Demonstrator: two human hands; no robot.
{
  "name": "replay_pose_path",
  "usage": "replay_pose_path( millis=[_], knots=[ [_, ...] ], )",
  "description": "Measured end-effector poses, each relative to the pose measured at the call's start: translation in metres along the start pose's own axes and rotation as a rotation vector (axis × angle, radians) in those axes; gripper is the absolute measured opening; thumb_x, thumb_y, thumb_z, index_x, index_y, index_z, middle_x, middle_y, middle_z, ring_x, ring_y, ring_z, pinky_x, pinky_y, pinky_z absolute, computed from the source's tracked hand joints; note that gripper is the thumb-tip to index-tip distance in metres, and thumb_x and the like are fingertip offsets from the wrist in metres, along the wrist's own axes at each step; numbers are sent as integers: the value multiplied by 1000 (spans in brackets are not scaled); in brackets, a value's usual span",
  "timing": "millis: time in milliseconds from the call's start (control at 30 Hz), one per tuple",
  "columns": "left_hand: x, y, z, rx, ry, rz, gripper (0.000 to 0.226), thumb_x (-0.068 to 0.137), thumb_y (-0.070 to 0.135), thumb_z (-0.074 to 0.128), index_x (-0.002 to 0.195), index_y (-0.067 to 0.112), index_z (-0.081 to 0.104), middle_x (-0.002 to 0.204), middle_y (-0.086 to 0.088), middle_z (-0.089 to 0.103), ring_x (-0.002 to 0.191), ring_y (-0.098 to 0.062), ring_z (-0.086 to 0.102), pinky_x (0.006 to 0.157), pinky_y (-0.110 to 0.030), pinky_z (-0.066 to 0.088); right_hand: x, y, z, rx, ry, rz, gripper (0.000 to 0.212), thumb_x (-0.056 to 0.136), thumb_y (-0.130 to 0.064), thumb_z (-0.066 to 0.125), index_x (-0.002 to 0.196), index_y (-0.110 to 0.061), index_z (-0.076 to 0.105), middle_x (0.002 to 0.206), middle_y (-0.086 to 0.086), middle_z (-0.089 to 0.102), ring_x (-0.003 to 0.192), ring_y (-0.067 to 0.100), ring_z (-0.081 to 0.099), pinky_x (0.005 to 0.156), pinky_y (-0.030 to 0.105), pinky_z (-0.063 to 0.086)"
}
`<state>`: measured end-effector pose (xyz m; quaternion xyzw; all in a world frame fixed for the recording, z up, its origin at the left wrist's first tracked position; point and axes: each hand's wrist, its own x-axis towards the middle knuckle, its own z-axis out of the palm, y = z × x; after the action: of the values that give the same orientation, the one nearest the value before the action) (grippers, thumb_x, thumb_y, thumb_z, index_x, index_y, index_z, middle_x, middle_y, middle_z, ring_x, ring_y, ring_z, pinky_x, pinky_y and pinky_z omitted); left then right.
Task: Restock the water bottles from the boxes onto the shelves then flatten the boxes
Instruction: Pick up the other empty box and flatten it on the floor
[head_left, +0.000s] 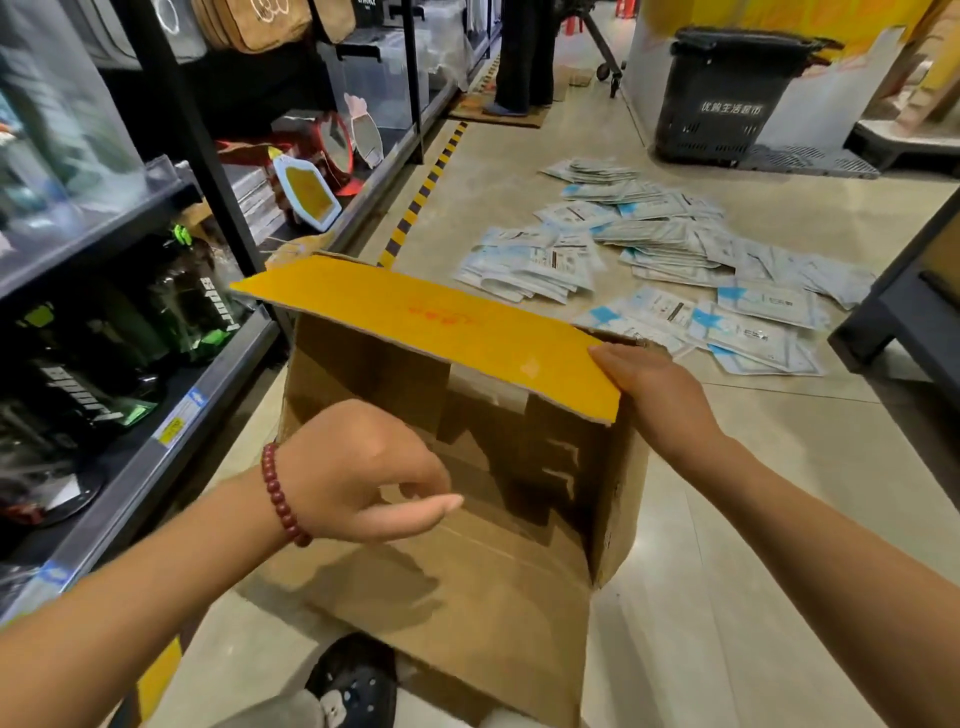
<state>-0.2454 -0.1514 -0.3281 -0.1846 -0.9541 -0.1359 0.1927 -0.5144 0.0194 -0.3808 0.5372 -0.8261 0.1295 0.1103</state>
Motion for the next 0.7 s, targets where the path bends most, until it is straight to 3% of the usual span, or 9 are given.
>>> replay_pose_path(
  millis=[67, 133, 200, 267, 300, 433, 500, 533, 700],
  knots=[
    [19, 9, -10, 69, 56, 34, 36, 94, 33, 51, 70, 16, 72, 58, 6, 64, 49, -9, 60, 43, -26, 46, -3, 0, -2, -83, 38, -155, 64, 65, -7, 82, 126, -7, 60, 120, 22, 63, 103, 40, 63, 77, 45, 54],
    [35, 6, -14, 167, 93, -67, 35, 93, 37, 49, 81, 15, 73, 70, 1, 70, 61, -15, 65, 49, -31, 52, -5, -4, -8, -97, 23, -228, 64, 56, -3, 87, 116, -4, 66, 108, 21, 68, 90, 39, 67, 70, 46, 56],
    [53, 2, -14, 226, 34, -282, 42, 90, 46, 45, 110, 17, 67, 106, -1, 70, 97, -19, 66, 75, -39, 57, -12, -8, -12, -77, 16, -281, 63, 55, -5, 88, 114, -5, 67, 107, 19, 69, 90, 37, 68, 69, 45, 56],
    [69, -5, -6, 231, -148, -508, 53, 91, 52, 44, 135, 22, 47, 139, 3, 49, 129, -15, 44, 105, -35, 39, -22, -8, -16, -63, 6, -334, 62, 55, -10, 89, 113, -7, 68, 106, 17, 69, 90, 36, 68, 69, 44, 56],
    [76, -6, -1, 220, -246, -579, 57, 92, 53, 44, 141, 24, 38, 147, 4, 39, 136, -13, 33, 109, -31, 30, -28, -8, -17, -61, 15, -360, 60, 56, -12, 89, 112, -8, 68, 105, 16, 69, 89, 35, 68, 68, 42, 55],
    [87, -15, 29, 178, -437, -697, 60, 93, 56, 36, 147, 30, 25, 155, 3, 23, 142, -18, 22, 115, -43, 24, -49, -13, -17, -56, 41, -469, 48, 76, -28, 73, 121, -17, 58, 108, 11, 67, 94, 31, 65, 70, 41, 51],
    [83, -20, 46, 158, -553, -767, 62, 91, 62, 32, 146, 38, 20, 157, 4, 16, 144, -23, 16, 114, -54, 19, -60, -14, -19, -87, 21, -509, 44, 84, -40, 53, 125, -23, 51, 115, 6, 64, 105, 25, 59, 79, 42, 50],
    [79, -21, 54, 156, -626, -792, 65, 88, 68, 31, 146, 43, 16, 158, 5, 11, 145, -26, 10, 113, -58, 15, -64, -13, -20, -112, -18, -504, 49, 83, -45, 52, 128, -25, 48, 122, 5, 60, 113, 24, 53, 86, 42, 46],
    [57, -22, 77, 92, -879, -755, 105, 43, 96, 17, 138, 60, -7, 157, 11, -16, 144, -33, -14, 107, -68, 8, -78, 4, -19, 184, -255, -264, 75, 73, -61, 47, 142, -34, 35, 149, 2, 33, 137, 23, 22, 103, 40, 23]
  ],
)
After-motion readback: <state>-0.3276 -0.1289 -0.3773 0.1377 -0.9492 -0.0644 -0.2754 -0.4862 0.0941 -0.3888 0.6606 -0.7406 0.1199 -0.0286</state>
